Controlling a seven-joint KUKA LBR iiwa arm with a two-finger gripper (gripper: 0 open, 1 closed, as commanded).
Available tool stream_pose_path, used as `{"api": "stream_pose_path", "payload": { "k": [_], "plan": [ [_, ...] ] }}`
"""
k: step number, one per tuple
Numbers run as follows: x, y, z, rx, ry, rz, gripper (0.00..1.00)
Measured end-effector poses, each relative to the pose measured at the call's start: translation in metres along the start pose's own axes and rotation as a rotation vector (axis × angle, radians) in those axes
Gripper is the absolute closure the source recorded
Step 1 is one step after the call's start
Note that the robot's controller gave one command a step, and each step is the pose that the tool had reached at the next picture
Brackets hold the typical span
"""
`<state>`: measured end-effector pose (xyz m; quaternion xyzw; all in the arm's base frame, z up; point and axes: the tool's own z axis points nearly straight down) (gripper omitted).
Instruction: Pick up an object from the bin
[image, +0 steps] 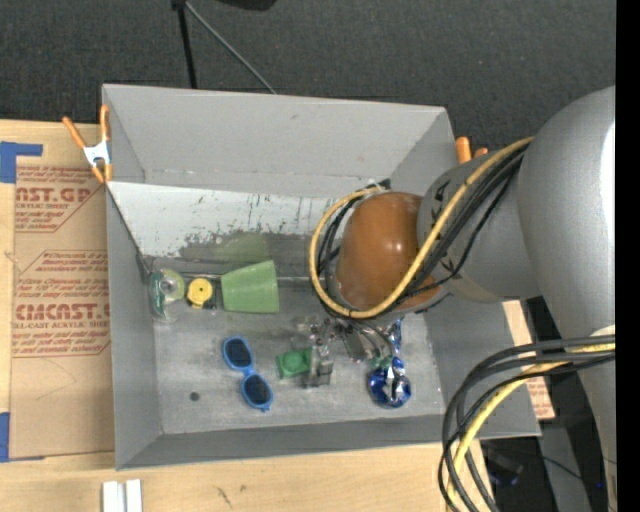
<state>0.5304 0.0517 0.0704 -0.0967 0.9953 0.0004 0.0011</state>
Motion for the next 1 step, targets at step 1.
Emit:
{"api": "stream_pose_path", "payload": {
  "k": [1],
  "plan": [
    [-0.0077,0.0105,-0.1917,0.002,-0.009,-0.033,1.0]
  ]
}}
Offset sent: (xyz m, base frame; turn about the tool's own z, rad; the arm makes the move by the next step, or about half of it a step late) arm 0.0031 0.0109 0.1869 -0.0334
